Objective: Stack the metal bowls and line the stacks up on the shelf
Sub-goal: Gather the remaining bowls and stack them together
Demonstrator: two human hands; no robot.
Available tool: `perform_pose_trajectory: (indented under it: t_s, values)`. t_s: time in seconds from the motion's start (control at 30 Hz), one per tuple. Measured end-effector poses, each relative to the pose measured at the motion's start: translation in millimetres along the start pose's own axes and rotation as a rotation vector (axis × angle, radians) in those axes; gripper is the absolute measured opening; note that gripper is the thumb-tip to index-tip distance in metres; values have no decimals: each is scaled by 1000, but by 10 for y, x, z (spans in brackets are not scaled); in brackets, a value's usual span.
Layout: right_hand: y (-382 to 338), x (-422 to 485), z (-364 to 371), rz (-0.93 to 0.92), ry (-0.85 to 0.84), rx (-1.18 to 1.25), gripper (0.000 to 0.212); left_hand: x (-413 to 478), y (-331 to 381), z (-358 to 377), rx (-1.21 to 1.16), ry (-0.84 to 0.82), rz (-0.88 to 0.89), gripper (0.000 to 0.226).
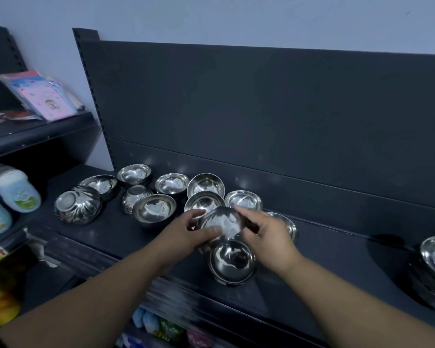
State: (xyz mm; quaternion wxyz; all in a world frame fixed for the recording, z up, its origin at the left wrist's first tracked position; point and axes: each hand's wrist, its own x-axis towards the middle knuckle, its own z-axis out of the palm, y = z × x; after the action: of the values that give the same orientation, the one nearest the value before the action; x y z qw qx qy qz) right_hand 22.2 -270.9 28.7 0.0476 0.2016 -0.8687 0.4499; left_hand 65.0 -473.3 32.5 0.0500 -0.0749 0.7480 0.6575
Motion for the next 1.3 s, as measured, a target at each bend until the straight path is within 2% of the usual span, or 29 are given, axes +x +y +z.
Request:
perform_pose_trajectory:
  t_s: [0.07, 0.13, 0.2, 0.27, 0.33, 0.4, 0.47, 0.53, 0.63, 0.7, 0.93, 1.0, 1.1, 1.2, 1.3]
  values:
    - [-26, 38, -93, 79, 69, -59, 34, 37, -5, 36, -122, 10, -15, 90]
    - [-25, 70, -161, 145, 97, -71, 22, 45, 9, 77, -37, 6, 9, 84]
    - [19, 90, -187, 193, 80, -20, 12, 50, 24, 129, 132, 37, 56, 58]
    - [95, 99, -188, 248, 35, 58, 7, 73, 52, 178, 265, 142, 119, 40]
    - [185, 109, -202, 271, 39, 80, 14, 110, 55, 188, 340, 214, 124, 33]
    - [301, 119, -253, 307, 111, 21, 28, 121, 72, 191, 370, 229, 69, 22]
    - [459, 122, -316, 379, 197, -67, 29, 126, 68, 188, 378, 228, 3, 10]
    - [610, 110, -375, 474, 213, -118, 29, 123, 57, 196, 358, 217, -56, 15]
    - [776, 88, -391, 649, 128, -114, 47, 109, -14, 201, 401, 199, -115, 27]
    - [837, 83, -356, 721, 116, -13, 49, 93, -60, 204, 430, 204, -136, 30]
    - [955, 98, -313, 843, 211, 312, 53, 34, -117, 274, 355, 203, -159, 18]
    - [965, 105, -335, 841, 233, 465, 43, 29, -139, 282, 380, 211, -133, 19]
    - [858, 139, -413, 777, 254, 603, 14, 43, -165, 284, 363, 218, -131, 19]
    - [643, 167, -472, 699, 207, 661, 11, 63, -173, 316, 322, 205, -146, 28]
    - [445, 156, -440, 647, 83, 621, 12, 94, -180, 350, 272, 205, -167, 34]
